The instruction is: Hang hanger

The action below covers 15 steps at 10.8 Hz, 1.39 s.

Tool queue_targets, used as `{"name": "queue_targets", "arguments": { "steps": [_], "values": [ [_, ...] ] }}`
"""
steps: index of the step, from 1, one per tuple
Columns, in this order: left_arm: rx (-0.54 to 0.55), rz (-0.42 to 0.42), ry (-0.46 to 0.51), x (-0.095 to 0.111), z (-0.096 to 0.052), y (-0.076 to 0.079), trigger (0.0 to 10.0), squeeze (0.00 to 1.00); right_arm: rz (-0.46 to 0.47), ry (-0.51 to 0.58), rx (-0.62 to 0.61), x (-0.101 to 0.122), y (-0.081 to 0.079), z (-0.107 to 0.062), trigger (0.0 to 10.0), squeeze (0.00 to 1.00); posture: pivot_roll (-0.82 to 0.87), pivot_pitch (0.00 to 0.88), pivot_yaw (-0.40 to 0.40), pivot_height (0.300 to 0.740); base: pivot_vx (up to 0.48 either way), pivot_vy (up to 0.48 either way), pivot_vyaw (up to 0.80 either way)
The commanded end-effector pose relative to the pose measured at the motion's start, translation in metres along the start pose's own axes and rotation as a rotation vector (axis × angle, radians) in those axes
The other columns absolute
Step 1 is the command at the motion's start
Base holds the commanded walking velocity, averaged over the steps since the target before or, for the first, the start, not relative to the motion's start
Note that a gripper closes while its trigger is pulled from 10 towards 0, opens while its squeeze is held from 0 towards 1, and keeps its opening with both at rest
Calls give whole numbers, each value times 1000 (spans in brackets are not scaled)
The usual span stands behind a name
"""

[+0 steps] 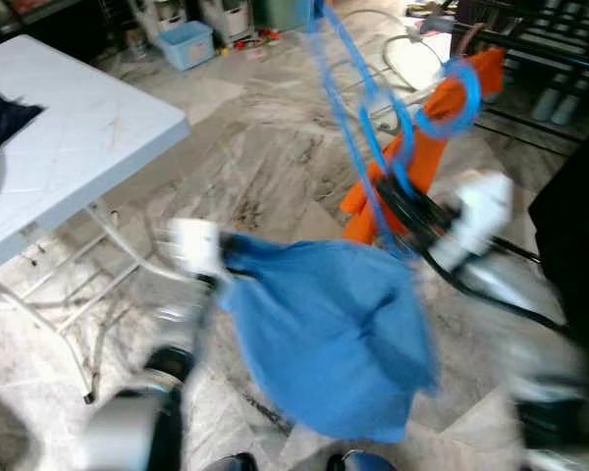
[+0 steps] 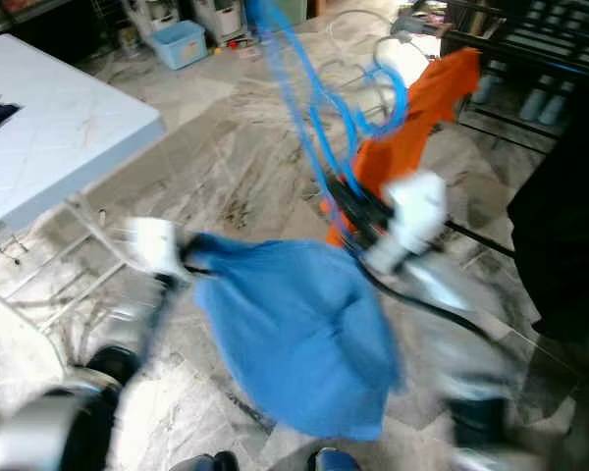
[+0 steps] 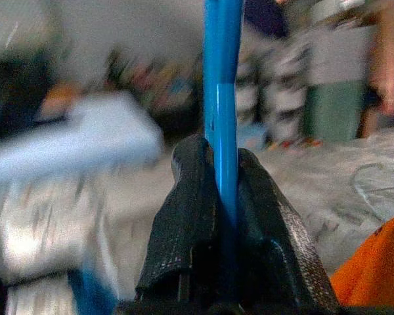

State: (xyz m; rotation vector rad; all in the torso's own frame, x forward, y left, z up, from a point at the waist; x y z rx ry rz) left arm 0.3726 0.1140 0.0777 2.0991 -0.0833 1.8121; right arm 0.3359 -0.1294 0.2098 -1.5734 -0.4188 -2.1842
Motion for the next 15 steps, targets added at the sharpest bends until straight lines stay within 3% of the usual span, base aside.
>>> {"name": "queue_targets", "arguments": {
  "steps": [1, 2, 3, 4, 6, 7, 9, 11, 13, 14, 15],
  "values": [
    [-87, -9, 18, 2, 1, 11, 0, 0, 19, 63, -94, 4, 5, 10, 10000, 0, -300, 135, 61, 740, 0, 0, 0],
    [-194, -19, 9, -3, 1, 31, 0, 0, 40, 110, -187, 7, 7, 24, 10000, 0, -293, 135, 60, 740, 0, 0, 0],
    [-270, -14, -1, -8, 0, 47, 0, 0, 193, 165, -286, 12, 16, 40, 10000, 0, -285, 135, 58, 740, 0, 0, 0],
    [-296, 12, -3, -13, -3, 52, 0, 0, 326, 207, -304, 18, 17, 52, 10000, 0, -277, 136, 53, 740, 0, 0, 0],
    [-259, -5, -4, -15, -5, 47, 0, 0, 591, 292, -279, 30, 17, 66, 10000, 0, -275, 141, 45, 740, 0, 0, 0],
    [-224, -4, 1, -15, -6, 39, 0, 0, 673, 330, -231, 37, 14, 72, 10000, 0, -276, 146, 39, 740, 0, 0, 0],
    [-182, -40, 80, 3, -5, 27, 0, 0, 625, 376, -162, 50, 7, 79, 10000, 0, -270, 148, 34, 740, 0, 0, 0],
    [-223, -25, 93, 8, -6, 30, 0, 0, 610, 405, -180, 60, 16, 86, 10000, 0, -260, 144, 29, 740, 0, 0, 0],
    [-159, 46, 134, 17, -3, 28, 0, 0, 600, 357, -123, 47, -4, 87, 10000, 0, -259, 145, 25, 740, 0, 0, 0],
    [-158, 211, 91, 13, -3, 29, 7373, 0, 591, 340, -110, 42, -10, 85, 10000, 0, -265, 147, 24, 740, 0, 0, 0],
    [-134, 285, 40, 4, -5, 23, 10000, 0, 576, 322, -95, 38, -16, 82, 10000, 0, -269, 148, 25, 740, 0, 0, 0]
  ]
}}
Point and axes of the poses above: a point about 5 cm out from each wrist's last joint towards the gripper, its own z axis pointing out of the wrist towards the gripper, its own x axis along the axis of the wrist's last joint, y = z × x, the point moved 2 cm from there along z, pointing out of the wrist towards the gripper, and after that the axes turned 1 degree about -z, right-handed, at the moved point
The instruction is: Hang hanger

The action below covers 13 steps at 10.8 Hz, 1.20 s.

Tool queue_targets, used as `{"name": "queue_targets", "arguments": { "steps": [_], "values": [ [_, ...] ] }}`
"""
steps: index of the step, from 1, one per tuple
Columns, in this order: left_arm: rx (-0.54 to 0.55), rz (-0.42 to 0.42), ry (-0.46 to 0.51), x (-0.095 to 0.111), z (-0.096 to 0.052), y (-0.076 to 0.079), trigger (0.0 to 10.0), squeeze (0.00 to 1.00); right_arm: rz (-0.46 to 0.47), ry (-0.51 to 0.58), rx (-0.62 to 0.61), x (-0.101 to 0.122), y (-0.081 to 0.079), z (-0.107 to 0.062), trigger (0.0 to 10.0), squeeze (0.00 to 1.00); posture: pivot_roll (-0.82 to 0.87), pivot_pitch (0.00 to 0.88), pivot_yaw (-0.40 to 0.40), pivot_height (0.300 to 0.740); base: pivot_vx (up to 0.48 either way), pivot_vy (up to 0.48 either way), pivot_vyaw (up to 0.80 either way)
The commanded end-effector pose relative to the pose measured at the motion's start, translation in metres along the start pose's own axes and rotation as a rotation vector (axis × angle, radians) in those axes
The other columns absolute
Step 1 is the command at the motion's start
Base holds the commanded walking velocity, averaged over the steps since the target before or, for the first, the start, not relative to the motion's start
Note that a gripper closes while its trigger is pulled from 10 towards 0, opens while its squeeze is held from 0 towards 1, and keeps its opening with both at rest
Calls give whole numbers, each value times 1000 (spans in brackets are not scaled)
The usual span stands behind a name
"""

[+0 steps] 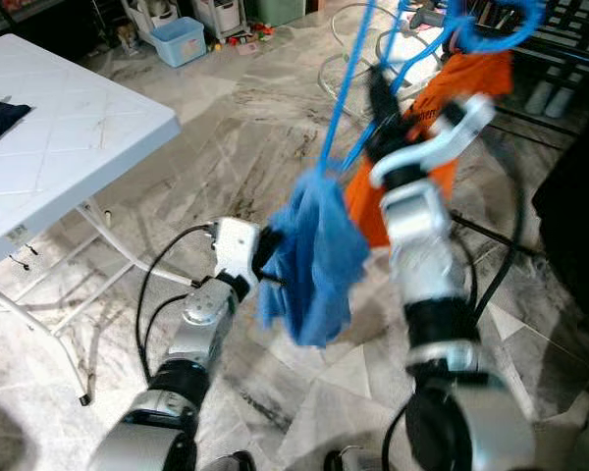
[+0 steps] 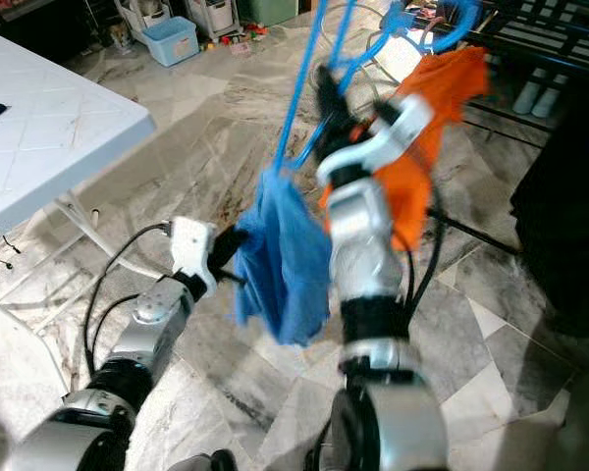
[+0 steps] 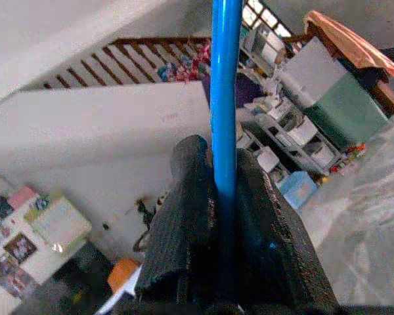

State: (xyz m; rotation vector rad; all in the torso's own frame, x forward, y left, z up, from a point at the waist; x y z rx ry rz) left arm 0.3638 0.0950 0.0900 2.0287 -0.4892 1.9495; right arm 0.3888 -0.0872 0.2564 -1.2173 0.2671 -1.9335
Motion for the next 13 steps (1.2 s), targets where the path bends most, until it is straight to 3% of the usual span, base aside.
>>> {"name": "queue_targets", "arguments": {
  "steps": [1, 4, 5, 7, 8, 9, 11, 12, 13],
  "values": [
    [12, 72, -13, -4, -4, -5, 10000, 1000, -21, 21, 56, 6, -13, 3, 10000, 0, -273, 149, 27, 740, 0, 0, 0],
    [30, 241, 103, 15, -9, -17, 10000, 1000, -40, 9, 74, 7, -14, 1, 10000, 0, -289, 161, 26, 740, 0, 0, 0],
    [30, 249, 135, 20, -10, -21, 10000, 1000, -72, -3, 91, 7, -15, 1, 10000, 0, -288, 165, 25, 740, 0, 0, 0],
    [-29, 65, 283, 40, -15, -26, 10000, 1000, -141, -43, 122, 1, -15, 3, 10000, 0, -276, 187, 19, 740, 0, 0, 0],
    [-73, 3, 316, 45, -14, -19, 10000, 1000, -153, -56, 130, -2, -17, 4, 10000, 0, -273, 192, 19, 740, 0, 0, 0],
    [-84, -6, 326, 47, -13, -16, 10000, 1000, -154, -59, 132, -3, -17, 4, 10000, 0, -272, 193, 19, 740, 0, 0, 0],
    [-168, -80, 371, 49, -4, 20, 10000, 1000, -119, -62, 168, -6, -31, 12, 10000, 0, -285, 201, 8, 740, 0, 0, 0],
    [-194, -89, 378, 50, -3, 26, 10000, 1000, -128, -64, 185, -6, -34, 13, 10000, 0, -290, 199, 6, 740, 0, 0, 0],
    [-267, -115, 395, 52, -3, 43, 10000, 1000, -133, -59, 215, -4, -41, 19, 10000, 0, -293, 193, 5, 740, 0, 0, 0]
  ]
}}
Point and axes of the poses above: a point about 5 cm out from each wrist's last joint towards the gripper, its own z axis pointing out of the wrist towards the gripper, its own x axis along the axis of the wrist's last joint, y = z × x, the point moved 2 cm from there along z, pointing out of the wrist towards the gripper, and after that the axes turned 1 degree about -z, right-handed, at the moved point
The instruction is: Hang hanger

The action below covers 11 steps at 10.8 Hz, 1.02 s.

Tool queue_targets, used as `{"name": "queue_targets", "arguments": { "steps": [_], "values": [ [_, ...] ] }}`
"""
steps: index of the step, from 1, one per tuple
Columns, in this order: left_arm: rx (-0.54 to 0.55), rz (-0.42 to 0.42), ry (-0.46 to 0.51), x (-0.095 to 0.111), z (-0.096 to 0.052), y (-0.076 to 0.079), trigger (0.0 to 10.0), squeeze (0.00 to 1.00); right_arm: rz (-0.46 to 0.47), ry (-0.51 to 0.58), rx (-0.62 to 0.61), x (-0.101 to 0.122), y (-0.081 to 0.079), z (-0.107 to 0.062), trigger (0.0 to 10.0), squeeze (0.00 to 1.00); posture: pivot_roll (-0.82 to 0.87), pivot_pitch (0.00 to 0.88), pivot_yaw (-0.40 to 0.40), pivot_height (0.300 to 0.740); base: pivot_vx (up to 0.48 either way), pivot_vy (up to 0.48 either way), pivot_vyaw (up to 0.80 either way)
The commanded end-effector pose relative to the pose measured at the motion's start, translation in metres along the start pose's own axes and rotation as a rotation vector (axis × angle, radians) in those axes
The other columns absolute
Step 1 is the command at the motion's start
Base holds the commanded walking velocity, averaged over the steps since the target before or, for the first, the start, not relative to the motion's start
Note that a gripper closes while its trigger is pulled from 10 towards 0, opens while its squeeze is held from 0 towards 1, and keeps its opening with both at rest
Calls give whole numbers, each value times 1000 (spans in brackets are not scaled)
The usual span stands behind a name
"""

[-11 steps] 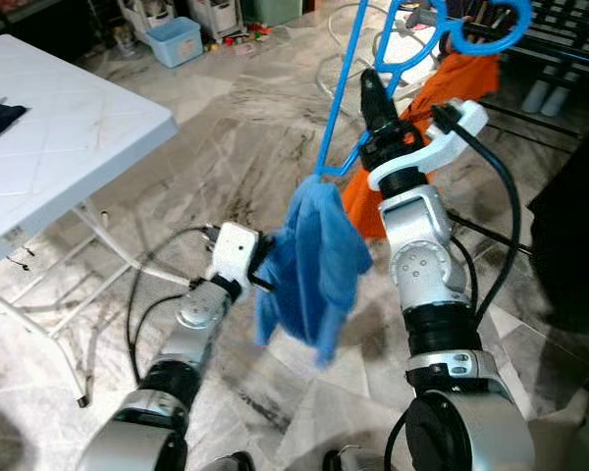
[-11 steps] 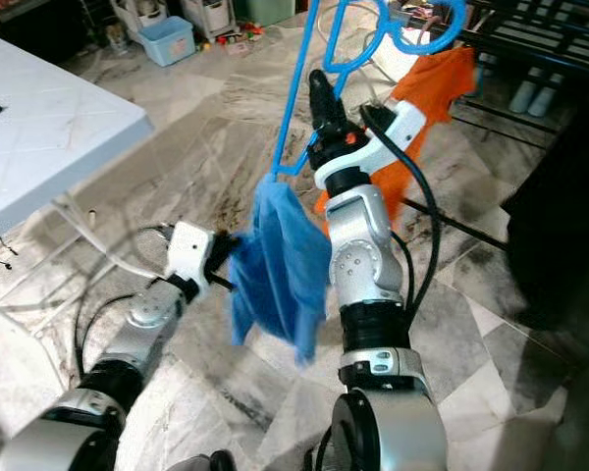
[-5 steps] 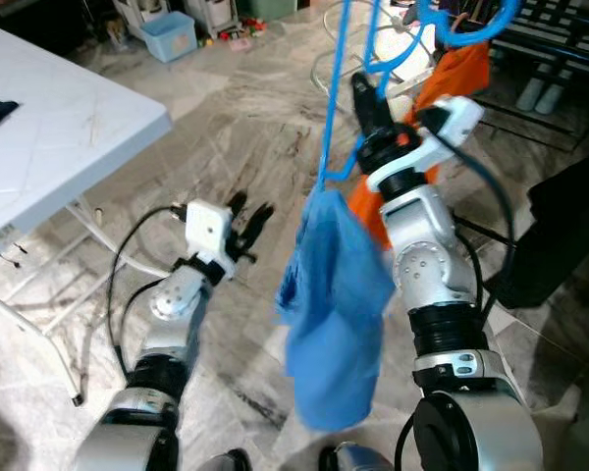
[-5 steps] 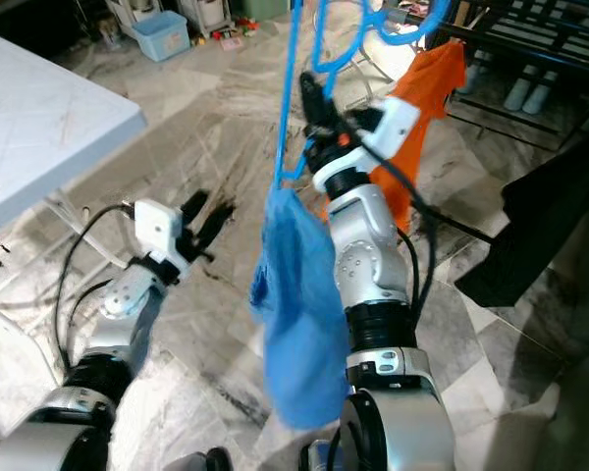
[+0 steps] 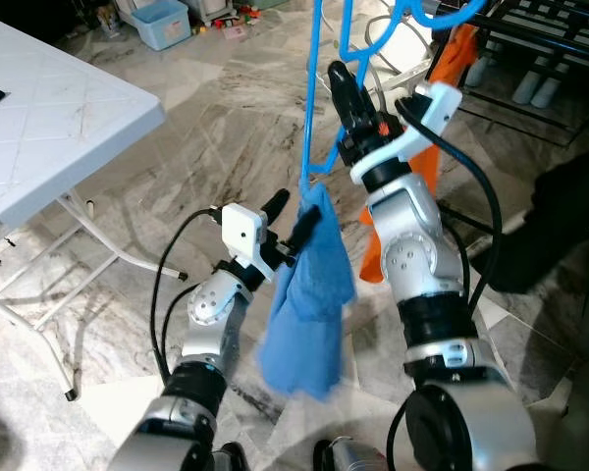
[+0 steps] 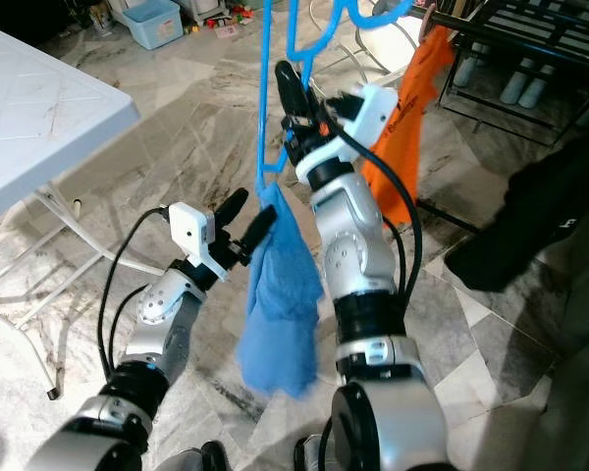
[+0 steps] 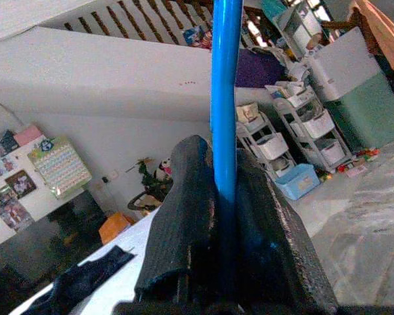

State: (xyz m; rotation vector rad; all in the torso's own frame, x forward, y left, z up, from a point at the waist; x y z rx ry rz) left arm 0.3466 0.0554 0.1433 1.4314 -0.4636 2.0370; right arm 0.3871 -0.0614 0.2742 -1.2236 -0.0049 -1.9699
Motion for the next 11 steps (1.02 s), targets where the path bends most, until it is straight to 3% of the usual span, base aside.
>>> {"name": "queue_targets", "arguments": {
  "steps": [1, 3, 4, 5, 6, 7, 8, 10, 11],
  "values": [
    [-36, -7, -15, -3, -1, 6, 10000, 1000, -7, 25, 63, 7, -14, 10, 10000, 0, -295, 189, 3, 740, 0, 0, 0],
    [-33, 43, -27, -5, 2, 7, 10000, 1000, 17, 37, 92, 12, -27, 14, 10000, 0, -308, 180, 5, 740, 0, 0, 0],
    [-44, 45, -33, -5, 4, 7, 10000, 808, 28, 44, 94, 15, -28, 14, 10000, 0, -318, 176, 8, 740, 0, 0, 0],
    [-43, 47, -52, -7, 4, 6, 10000, 0, 44, 50, 93, 17, -29, 13, 10000, 0, -323, 174, 9, 740, 0, 0, 0],
    [-27, 5, -87, -13, 5, 5, 10000, 0, 62, 52, 97, 19, -32, 13, 10000, 0, -330, 172, 10, 740, 0, 0, 0],
    [-51, -5, -80, -14, 8, 10, 9333, 0, 76, 57, 109, 22, -38, 13, 10000, 0, -338, 168, 11, 740, 0, 0, 0],
    [-29, -51, -71, -15, 13, 12, 0, 0, 88, 57, 122, 24, -44, 11, 10000, 0, -349, 166, 13, 740, 0, 0, 0],
    [-1, -41, -64, -13, 16, 9, 0, 0, 83, 47, 118, 24, -44, 7, 10000, 0, -356, 164, 16, 740, 0, 0, 0],
    [43, -21, -53, -9, 16, 0, 0, 0, 75, 46, 103, 27, -41, 4, 10000, 0, -355, 164, 17, 740, 0, 0, 0]
  ]
}}
Point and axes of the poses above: a point about 5 cm out from each wrist's last joint towards the gripper, its own z axis pointing out of the wrist towards the gripper, its own x axis along the axis of the wrist's last joint, y = z × x, the point moved 2 cm from there along z, pointing out of the wrist towards the gripper, and after that the axes turned 1 degree about -z, right-handed, at the moved point
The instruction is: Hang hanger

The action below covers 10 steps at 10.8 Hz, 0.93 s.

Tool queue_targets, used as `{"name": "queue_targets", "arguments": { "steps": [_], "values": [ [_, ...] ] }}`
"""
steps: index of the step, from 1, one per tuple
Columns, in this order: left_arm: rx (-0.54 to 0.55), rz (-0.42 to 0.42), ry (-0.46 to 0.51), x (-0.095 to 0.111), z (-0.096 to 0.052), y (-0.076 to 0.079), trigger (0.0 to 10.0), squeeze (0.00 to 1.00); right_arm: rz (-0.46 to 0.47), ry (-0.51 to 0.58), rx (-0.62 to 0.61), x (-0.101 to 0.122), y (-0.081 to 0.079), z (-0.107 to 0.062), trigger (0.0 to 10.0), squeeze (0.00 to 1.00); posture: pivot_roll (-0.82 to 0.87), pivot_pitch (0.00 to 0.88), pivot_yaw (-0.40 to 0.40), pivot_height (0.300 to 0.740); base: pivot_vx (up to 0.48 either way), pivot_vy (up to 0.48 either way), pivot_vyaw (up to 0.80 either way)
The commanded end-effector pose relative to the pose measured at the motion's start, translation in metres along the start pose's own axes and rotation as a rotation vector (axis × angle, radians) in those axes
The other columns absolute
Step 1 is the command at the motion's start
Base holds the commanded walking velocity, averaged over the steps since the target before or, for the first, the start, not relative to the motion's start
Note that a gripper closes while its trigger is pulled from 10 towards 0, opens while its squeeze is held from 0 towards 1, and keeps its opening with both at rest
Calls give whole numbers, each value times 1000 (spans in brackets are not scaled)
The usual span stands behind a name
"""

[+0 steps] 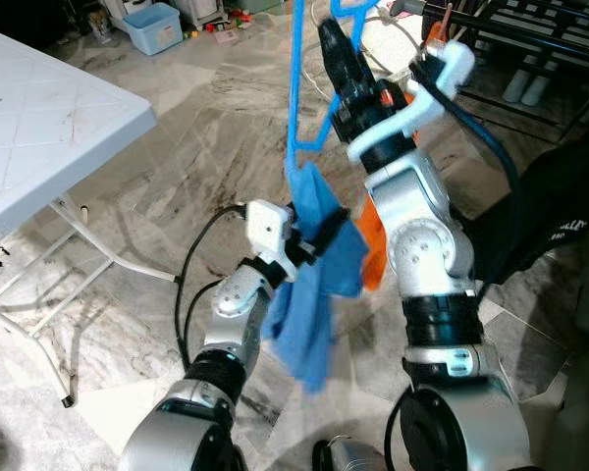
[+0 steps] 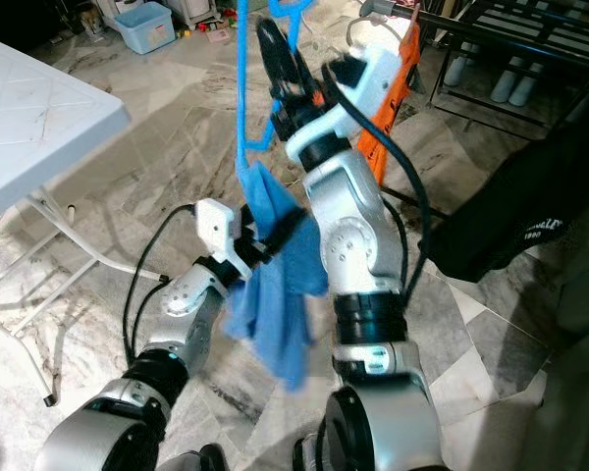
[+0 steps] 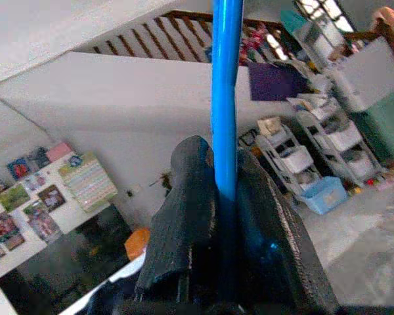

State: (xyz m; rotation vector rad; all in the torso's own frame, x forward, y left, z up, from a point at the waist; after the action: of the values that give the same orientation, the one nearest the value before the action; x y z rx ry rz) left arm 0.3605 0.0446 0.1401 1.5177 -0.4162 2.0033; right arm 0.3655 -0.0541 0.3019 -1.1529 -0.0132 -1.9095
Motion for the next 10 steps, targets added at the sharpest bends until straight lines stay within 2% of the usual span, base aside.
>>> {"name": "queue_targets", "arguments": {
  "steps": [1, 5, 7, 9, 10],
  "values": [
    [35, 12, 11, 4, -1, -9, 0, 0, 4, 31, 23, 9, -8, 2, 10000, 0, -351, 164, 17, 740, 0, 0, 0],
    [47, 15, 31, 9, -3, -16, 0, 0, -44, 27, -21, 7, -2, 0, 10000, 0, -329, 164, 19, 740, 0, 0, 0],
    [-12, 7, 26, 6, -6, -9, 0, 0, -174, 8, -30, 1, -1, -2, 10000, 0, -323, 167, 21, 740, 0, 0, 0],
    [-31, 23, 18, 5, -9, -8, 0, 0, -241, -10, -38, -5, 0, -4, 10000, 0, -317, 170, 24, 740, 0, 0, 0],
    [-43, 2, 13, 4, -9, -7, 0, 0, -258, -5, -61, -7, 4, -6, 10000, 0, -316, 171, 25, 740, 0, 0, 0]
  ]
}}
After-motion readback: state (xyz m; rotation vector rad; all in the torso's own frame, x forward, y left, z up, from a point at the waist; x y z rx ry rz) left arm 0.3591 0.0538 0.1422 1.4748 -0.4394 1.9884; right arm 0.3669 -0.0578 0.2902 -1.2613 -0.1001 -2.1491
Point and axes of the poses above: a point about 5 cm out from each wrist's last joint towards the gripper, its own z axis pointing out of the wrist towards the gripper, its own x axis along the axis of the wrist's last joint, y = z × x, the point moved 2 cm from there along z, pointing out of the wrist towards the gripper, and after that the axes turned 1 degree about -z, right-handed, at the moved point
